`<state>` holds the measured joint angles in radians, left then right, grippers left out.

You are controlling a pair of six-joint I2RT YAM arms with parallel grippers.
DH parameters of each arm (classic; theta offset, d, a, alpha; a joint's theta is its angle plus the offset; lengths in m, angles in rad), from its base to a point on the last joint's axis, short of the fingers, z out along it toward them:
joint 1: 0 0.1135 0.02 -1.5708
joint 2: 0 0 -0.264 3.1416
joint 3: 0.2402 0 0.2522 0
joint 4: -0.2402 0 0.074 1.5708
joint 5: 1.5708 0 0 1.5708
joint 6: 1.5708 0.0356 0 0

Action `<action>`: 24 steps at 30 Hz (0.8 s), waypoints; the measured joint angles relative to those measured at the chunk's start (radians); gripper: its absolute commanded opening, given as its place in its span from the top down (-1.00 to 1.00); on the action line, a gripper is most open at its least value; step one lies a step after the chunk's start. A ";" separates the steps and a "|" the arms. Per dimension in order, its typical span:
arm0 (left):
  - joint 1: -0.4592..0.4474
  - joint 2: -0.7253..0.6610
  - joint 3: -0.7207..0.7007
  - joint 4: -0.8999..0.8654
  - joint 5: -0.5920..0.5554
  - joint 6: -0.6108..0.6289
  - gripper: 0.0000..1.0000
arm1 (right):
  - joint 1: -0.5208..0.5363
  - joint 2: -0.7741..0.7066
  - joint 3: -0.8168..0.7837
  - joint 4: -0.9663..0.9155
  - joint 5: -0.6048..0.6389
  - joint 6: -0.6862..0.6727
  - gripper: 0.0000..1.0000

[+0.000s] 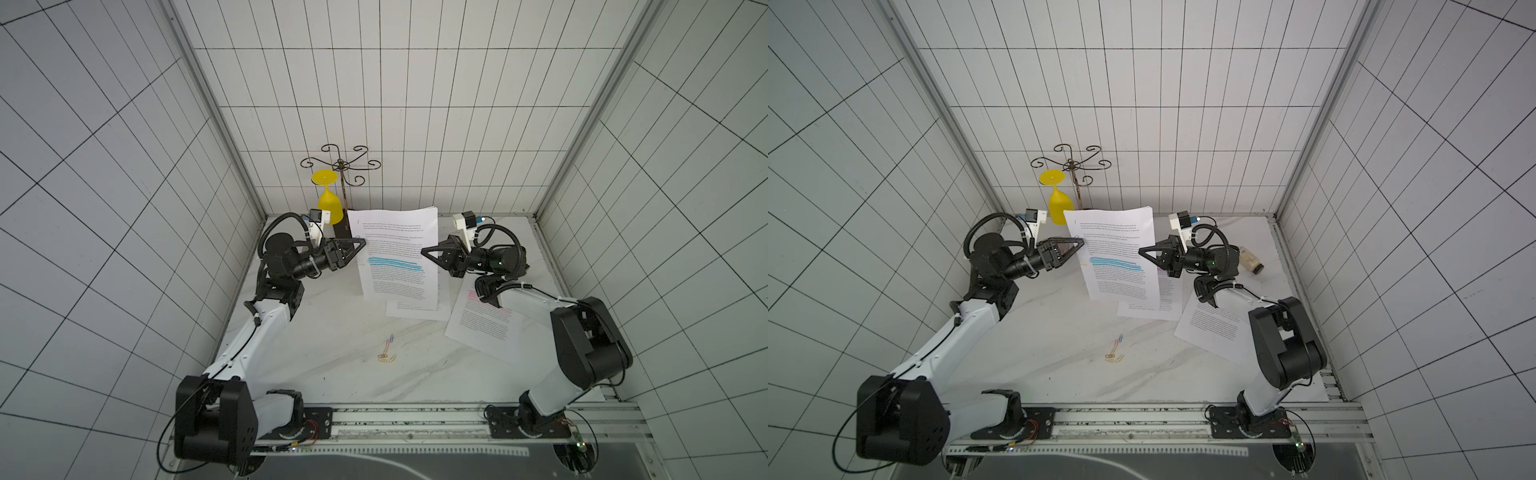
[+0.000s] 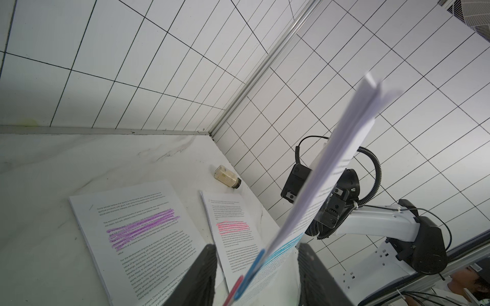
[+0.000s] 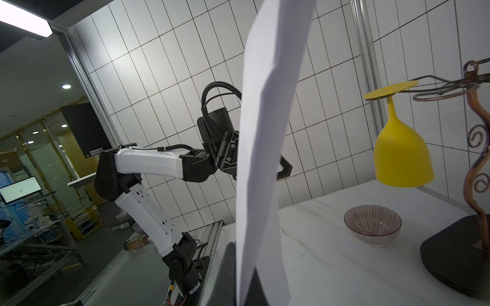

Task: Unclip the paperclips from the documents
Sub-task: Remove the paper clip from the document.

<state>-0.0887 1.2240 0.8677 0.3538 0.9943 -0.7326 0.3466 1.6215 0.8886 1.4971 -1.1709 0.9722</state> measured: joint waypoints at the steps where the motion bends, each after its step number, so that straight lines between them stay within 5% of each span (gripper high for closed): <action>1: 0.000 0.000 0.000 0.006 0.000 -0.005 0.30 | 0.000 -0.007 -0.005 0.000 0.000 0.000 1.00; 3: 0.000 0.000 0.001 0.016 0.000 -0.014 0.70 | 0.000 -0.019 -0.010 0.000 -0.001 0.000 1.00; 6: 0.000 0.000 0.005 0.028 0.001 -0.023 0.97 | 0.000 -0.031 -0.016 0.000 0.000 0.000 1.00; 24: 0.005 0.000 0.006 0.032 0.053 -0.042 1.00 | -0.053 -0.031 -0.067 0.034 0.048 0.061 1.00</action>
<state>-0.0834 1.2240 0.8734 0.3855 1.0477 -0.7746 0.2935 1.5906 0.8215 1.5314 -1.1233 1.0336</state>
